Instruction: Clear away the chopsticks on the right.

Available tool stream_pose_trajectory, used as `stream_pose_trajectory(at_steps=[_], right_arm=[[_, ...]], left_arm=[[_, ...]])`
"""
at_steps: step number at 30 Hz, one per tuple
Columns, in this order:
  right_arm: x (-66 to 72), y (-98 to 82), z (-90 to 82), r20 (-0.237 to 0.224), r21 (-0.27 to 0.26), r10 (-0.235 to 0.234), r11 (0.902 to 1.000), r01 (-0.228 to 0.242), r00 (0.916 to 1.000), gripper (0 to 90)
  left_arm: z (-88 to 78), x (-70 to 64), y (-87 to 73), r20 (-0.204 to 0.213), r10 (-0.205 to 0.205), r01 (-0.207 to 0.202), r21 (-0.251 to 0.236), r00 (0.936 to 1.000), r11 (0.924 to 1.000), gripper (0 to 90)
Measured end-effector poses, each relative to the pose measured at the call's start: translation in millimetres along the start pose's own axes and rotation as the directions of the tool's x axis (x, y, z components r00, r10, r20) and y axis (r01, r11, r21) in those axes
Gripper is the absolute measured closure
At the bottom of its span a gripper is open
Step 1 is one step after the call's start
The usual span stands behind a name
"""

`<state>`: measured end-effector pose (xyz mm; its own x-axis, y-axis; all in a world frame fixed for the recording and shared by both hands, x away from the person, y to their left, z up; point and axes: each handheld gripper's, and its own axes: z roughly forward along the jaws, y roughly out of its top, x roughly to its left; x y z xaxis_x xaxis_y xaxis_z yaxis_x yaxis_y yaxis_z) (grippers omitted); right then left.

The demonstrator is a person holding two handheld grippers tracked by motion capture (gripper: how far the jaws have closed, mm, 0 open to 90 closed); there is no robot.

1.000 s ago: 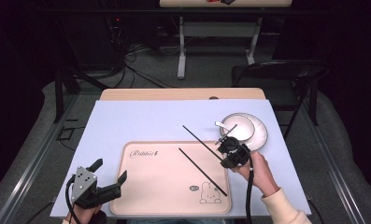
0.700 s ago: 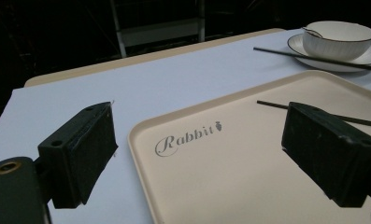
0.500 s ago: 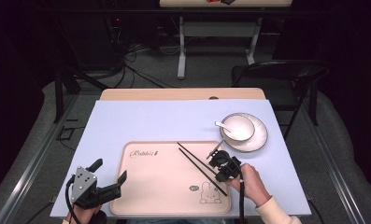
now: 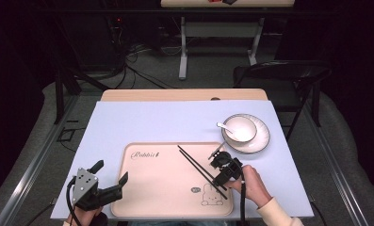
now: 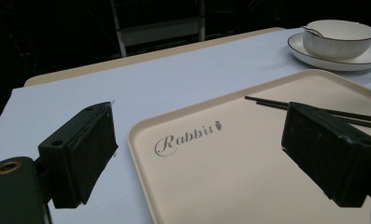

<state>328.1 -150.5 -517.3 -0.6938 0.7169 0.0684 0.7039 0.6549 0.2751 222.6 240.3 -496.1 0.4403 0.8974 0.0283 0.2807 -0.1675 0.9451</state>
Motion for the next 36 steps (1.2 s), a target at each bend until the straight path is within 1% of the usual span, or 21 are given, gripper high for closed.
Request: stream_pose_trajectory(at_steps=[2,4,7,8,12,13,15,16,17,18,20,21,22,25,26,28,29,31,32,33,36], right_arm=[[-1.9,-1.8,-6.6,0.023,-0.030,-0.014,0.9994,0.015,0.9996,32.9],[-6.1,-5.8,-13.6,0.040,-0.095,-0.031,0.9948,0.034,0.9987,23.4],[-13.4,-13.7,-21.4,0.068,-0.164,-0.042,0.9850,0.053,0.9968,14.8],[-16.0,-16.1,-23.7,0.058,-0.183,-0.043,0.9817,0.053,0.9974,14.6],[-22.1,-28.1,-33.4,0.076,-0.299,-0.044,0.9520,0.065,0.9961,8.2],[-22.8,-31.5,-35.4,0.094,-0.308,-0.050,0.9481,0.077,0.9943,5.5],[-22.1,-41.6,-39.6,0.115,-0.364,-0.049,0.9271,0.088,0.9922,2.9],[-22.3,-46.9,-41.2,0.123,-0.376,-0.053,0.9217,0.096,0.9910,0.8],[-22.2,-53.5,-42.8,0.139,-0.407,-0.058,0.9068,0.110,0.9886,1.2],[-21.8,-60.8,-44.3,0.162,-0.425,-0.048,0.8978,0.114,0.9855,0.1],[-22.4,-75.1,-46.5,0.184,-0.450,-0.037,0.8850,0.118,0.9821,0.0],[-22.8,-81.7,-47.5,0.206,-0.451,-0.026,0.8845,0.119,0.9782,0.0],[-23.7,-88.1,-48.6,0.201,-0.456,-0.022,0.8825,0.113,0.9794,0.0],[-25.1,-109.0,-52.7,0.200,-0.508,0.002,0.8552,0.102,0.9799,0.0],[-25.0,-114.9,-54.1,0.194,-0.538,0.011,0.8371,0.097,0.9809,0.0],[-24.1,-123.1,-57.1,0.193,-0.563,0.012,0.8206,0.100,0.9812,0.0],[-22.9,-127.6,-58.9,0.209,-0.583,0.014,0.8045,0.113,0.9779,0.0],[-20.8,-136.2,-61.6,0.206,-0.621,0.018,0.7752,0.116,0.9784,0.0],[-18.8,-141.0,-62.4,0.218,-0.645,0.028,0.7544,0.123,0.9754,0.0],[-17.3,-144.9,-62.7,0.217,-0.658,0.030,0.7425,0.123,0.9757,0.0],[-14.6,-148.3,-62.7,0.233,-0.649,0.031,0.7493,0.132,0.9719,0.0]], left_arm=[[0.4,0.1,0.0,-0.001,-0.003,0.003,0.002,1.0000,1.0000,10.0],[1.0,-0.2,0.1,-0.002,-0.001,0.001,0.003,1.0000,1.0000,10.0],[1.2,-0.7,0.1,-0.001,-0.002,0.002,0.004,1.0000,1.0000,10.1],[1.4,-0.9,0.2,0.001,-0.002,0.002,0.005,1.0000,1.0000,10.1],[1.8,-2.5,0.4,0.005,0.010,-0.010,0.012,0.9999,0.9999,10.3],[1.7,-2.3,0.4,0.005,0.009,-0.009,0.011,0.9999,0.9999,10.4],[1.5,-2.0,0.2,0.000,0.000,0.000,0.008,1.0000,1.0000,10.4],[1.1,-2.0,0.1,-0.001,0.001,-0.001,0.008,1.0000,1.0000,10.4],[1.0,-1.9,0.1,-0.001,0.002,-0.002,0.008,1.0000,1.0000,10.4],[1.1,-1.9,0.1,0.001,0.003,-0.003,0.008,1.0000,1.0000,10.4],[1.2,-2.2,0.2,0.002,0.006,-0.006,0.010,1.0000,0.9999,10.4],[1.3,-2.3,0.2,0.003,0.009,-0.009,0.010,1.0000,0.9999,10.4],[1.4,-2.3,0.3,0.003,0.010,-0.010,0.011,0.9999,0.9999,10.4],[1.7,-2.6,0.4,0.003,0.009,-0.009,0.010,1.0000,0.9999,10.5],[1.7,-2.6,0.4,0.004,0.009,-0.009,0.010,1.0000,0.9999,10.6],[1.8,-2.6,0.4,0.003,0.008,-0.008,0.010,1.0000,0.9999,10.7],[1.7,-2.5,0.3,0.003,0.008,-0.008,0.010,1.0000,0.9999,10.7],[1.5,-2.3,0.3,0.002,0.007,-0.007,0.008,1.0000,0.9999,10.7],[1.4,-2.3,0.2,0.002,0.007,-0.007,0.008,1.0000,0.9999,10.7],[1.5,-2.4,0.3,0.002,0.008,-0.008,0.008,1.0000,0.9999,10.7],[2.3,-3.6,0.7,0.008,0.021,-0.021,0.011,0.9997,0.9997,10.7]])
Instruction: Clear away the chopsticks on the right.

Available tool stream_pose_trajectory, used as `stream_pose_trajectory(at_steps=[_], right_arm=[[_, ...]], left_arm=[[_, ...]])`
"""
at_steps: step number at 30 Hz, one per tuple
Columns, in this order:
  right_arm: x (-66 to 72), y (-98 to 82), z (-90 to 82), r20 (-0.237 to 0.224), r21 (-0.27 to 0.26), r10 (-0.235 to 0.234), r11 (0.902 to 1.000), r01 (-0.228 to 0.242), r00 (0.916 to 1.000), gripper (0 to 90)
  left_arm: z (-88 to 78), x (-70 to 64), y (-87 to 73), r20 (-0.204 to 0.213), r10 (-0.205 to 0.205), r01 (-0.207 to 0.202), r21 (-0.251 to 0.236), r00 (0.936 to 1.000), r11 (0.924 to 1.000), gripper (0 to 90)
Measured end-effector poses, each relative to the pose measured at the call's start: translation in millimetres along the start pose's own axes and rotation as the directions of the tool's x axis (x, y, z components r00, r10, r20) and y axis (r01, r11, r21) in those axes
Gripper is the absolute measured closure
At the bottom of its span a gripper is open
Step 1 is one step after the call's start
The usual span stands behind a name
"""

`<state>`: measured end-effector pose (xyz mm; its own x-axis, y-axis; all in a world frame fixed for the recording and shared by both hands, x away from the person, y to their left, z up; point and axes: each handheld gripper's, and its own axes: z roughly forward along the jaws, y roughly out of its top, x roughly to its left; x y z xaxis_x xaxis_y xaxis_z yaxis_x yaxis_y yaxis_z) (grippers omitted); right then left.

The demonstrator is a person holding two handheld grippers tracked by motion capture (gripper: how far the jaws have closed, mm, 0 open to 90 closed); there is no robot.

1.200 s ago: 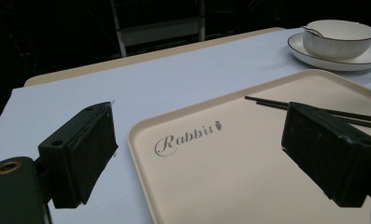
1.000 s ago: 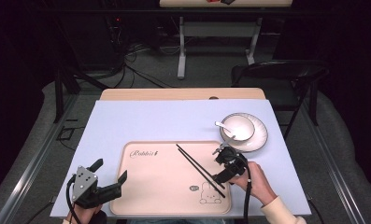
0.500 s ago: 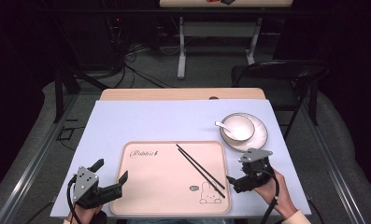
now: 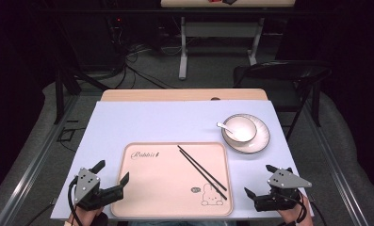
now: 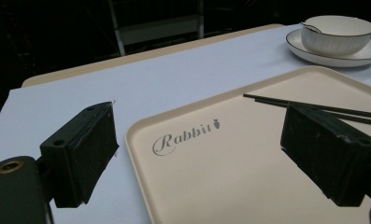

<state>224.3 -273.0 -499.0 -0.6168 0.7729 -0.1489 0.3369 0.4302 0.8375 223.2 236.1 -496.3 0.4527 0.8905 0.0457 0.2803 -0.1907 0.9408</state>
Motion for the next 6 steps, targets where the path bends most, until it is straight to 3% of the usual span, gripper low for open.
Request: stream_pose_trajectory(at_steps=[2,4,6], right_arm=[[-0.6,0.2,0.0,0.009,-0.001,0.003,1.0000,-0.003,1.0000,0.0],[-1.9,0.7,-4.0,-0.018,-0.056,-0.007,0.9984,0.006,0.9998,0.0],[-3.1,2.1,-5.3,0.021,-0.086,0.007,0.9962,-0.005,0.9998,0.0]], left_arm=[[0.1,-0.7,0.0,-0.001,0.004,-0.004,-0.003,1.0000,1.0000,10.7],[-0.3,-0.7,-0.1,-0.002,0.006,-0.006,-0.004,1.0000,1.0000,10.7],[-0.2,-0.6,-0.2,-0.003,0.004,-0.004,-0.005,1.0000,1.0000,10.7]])
